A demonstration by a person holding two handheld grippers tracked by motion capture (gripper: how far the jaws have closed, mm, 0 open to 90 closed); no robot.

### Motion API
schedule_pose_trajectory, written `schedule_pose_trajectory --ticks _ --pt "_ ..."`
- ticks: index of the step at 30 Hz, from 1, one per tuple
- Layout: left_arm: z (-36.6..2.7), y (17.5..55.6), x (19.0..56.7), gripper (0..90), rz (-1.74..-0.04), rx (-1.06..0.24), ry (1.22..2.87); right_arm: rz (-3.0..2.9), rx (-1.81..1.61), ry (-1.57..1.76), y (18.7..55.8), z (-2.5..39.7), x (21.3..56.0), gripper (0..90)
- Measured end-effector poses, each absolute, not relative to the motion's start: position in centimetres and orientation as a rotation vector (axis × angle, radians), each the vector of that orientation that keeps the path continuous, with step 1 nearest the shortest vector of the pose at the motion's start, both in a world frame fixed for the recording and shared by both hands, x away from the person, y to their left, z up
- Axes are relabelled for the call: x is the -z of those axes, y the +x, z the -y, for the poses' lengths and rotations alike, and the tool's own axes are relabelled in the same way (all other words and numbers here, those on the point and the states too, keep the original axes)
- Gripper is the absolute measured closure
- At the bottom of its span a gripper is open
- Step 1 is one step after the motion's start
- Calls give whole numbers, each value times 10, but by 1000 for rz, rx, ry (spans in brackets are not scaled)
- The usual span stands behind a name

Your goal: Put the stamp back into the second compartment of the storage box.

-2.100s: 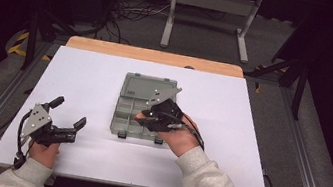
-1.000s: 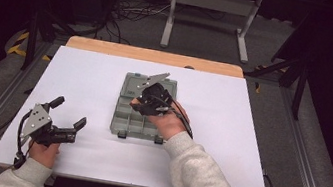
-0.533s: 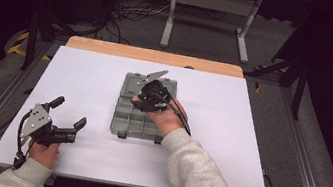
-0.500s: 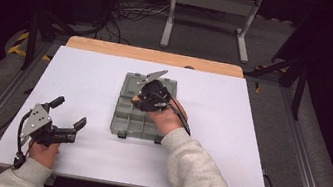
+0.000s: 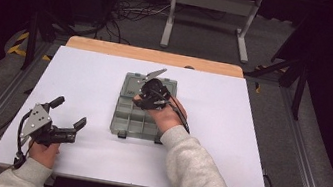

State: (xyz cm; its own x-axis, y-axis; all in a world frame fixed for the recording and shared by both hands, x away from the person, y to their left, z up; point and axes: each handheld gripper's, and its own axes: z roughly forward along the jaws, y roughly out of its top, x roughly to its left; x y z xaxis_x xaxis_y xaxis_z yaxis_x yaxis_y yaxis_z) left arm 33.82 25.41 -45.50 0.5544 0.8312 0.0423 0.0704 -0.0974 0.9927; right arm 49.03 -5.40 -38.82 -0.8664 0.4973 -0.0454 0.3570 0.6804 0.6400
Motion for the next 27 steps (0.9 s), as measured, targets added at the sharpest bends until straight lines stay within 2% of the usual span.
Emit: schedule_pose_trajectory --ticks 27 --pt "-254 338 455 5 -793 -765 1552 -2747 -837 703 497 48 404 662"
